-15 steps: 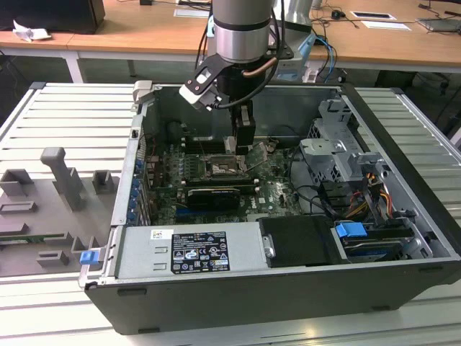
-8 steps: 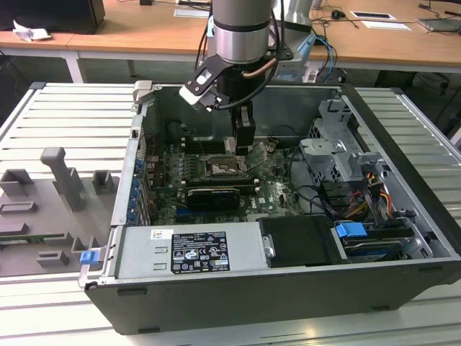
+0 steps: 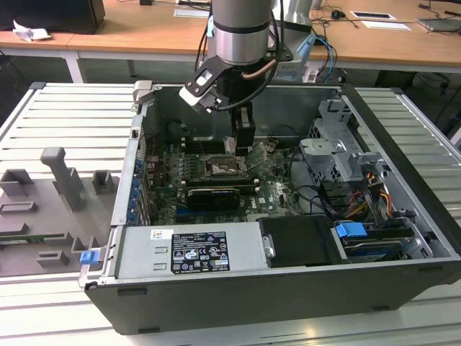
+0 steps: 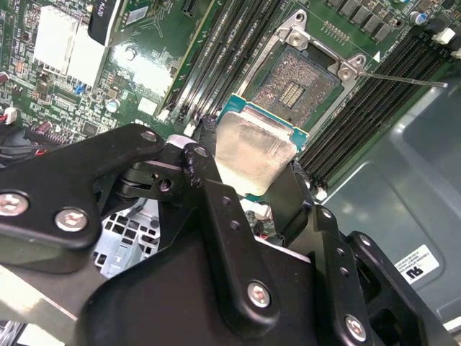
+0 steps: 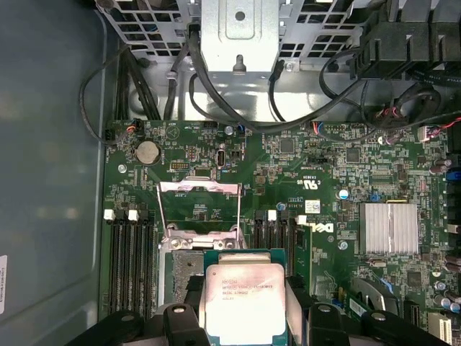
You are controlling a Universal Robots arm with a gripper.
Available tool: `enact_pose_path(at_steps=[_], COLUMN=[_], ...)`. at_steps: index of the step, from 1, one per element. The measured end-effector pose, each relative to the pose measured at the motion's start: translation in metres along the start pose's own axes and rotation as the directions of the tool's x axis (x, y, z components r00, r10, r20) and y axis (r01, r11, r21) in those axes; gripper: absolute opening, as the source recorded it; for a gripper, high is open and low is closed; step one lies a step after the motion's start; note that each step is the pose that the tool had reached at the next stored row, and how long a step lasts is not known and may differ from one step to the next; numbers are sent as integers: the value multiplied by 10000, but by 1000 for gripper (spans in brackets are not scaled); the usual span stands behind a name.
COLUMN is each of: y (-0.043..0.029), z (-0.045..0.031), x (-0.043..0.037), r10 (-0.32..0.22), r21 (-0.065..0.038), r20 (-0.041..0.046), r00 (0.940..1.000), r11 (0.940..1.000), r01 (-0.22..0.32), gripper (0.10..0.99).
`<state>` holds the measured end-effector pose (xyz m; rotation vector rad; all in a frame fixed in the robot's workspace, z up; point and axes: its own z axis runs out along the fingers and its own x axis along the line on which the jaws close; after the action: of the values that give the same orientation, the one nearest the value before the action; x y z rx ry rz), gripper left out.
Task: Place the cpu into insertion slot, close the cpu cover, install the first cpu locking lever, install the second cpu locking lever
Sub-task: 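Place the cpu into insertion slot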
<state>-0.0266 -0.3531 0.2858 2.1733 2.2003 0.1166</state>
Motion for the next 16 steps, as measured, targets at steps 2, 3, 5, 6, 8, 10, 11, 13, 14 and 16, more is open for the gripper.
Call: enact_pose_path(at_steps=[2,3,5,6,8,10,11,13,14,16], y=[-1,-1,-1,-2,-2,-3,-3,-4,-4,-5], z=[3,6,9,12,21,26,29,34,36,42], x=[0,0,0,0,0,0,0,-1,-1,-1], r10=[0,0,2,2,4,5,5,6,6,7], r21=[0,-1,0,0,0,0,-1,-1,0,-1], r20=[-1,-1,0,0,1,0,-1,1,0,0], r00=[10000,10000,10000,10000,10000,10000,10000,10000,10000,10000], r11=[10000,10000,10000,10000,10000,10000,10000,10000,10000,10000], r01=[0,0,-2,-2,-4,-5,-5,-6,-6,-7], gripper=[529,529,529,529,529,529,529,529,529,529])
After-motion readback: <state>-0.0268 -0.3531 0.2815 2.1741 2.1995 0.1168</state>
